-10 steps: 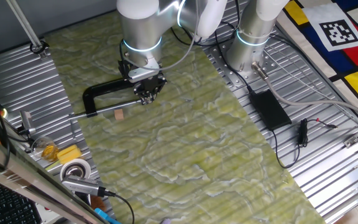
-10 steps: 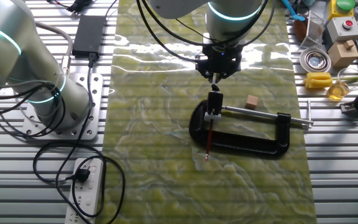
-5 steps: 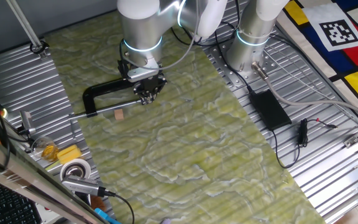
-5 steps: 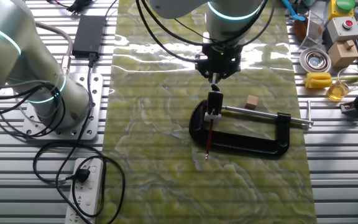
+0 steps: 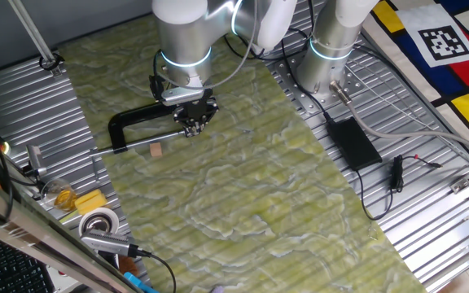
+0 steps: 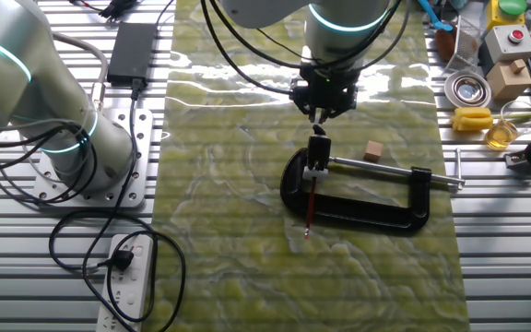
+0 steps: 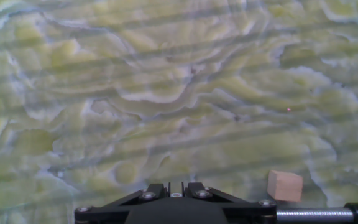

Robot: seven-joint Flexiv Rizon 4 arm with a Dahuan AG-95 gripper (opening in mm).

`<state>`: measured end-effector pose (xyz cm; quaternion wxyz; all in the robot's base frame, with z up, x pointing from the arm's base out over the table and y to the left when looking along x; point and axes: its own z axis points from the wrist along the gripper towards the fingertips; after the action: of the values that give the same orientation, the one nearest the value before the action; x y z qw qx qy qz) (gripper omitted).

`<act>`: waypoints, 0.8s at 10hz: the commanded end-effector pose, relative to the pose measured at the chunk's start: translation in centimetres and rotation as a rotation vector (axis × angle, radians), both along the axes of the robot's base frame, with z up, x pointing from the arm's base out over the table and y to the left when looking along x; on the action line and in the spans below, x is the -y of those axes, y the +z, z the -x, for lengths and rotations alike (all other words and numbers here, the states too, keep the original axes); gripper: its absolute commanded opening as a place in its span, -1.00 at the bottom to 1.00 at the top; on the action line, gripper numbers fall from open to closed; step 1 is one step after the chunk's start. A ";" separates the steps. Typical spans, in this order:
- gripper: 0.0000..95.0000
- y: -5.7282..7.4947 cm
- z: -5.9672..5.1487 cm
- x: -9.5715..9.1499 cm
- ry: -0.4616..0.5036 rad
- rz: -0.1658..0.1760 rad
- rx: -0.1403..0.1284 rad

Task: Sharpen the pencil with a pencil sharpener

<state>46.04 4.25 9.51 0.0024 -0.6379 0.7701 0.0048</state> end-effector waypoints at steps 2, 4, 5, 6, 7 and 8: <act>-1.00 0.0 0.0 0.0 0.121 -0.001 0.000; -1.00 0.0 0.0 0.0 0.182 -0.008 0.002; -1.00 0.0 0.0 0.0 0.188 -0.007 0.001; -1.00 0.0 0.0 0.0 0.192 -0.007 -0.001; -1.00 0.0 0.0 0.0 0.195 -0.007 -0.001; -1.00 0.0 0.0 0.0 0.193 -0.011 -0.002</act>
<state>46.02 4.20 9.56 0.0050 -0.7101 0.7041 0.0091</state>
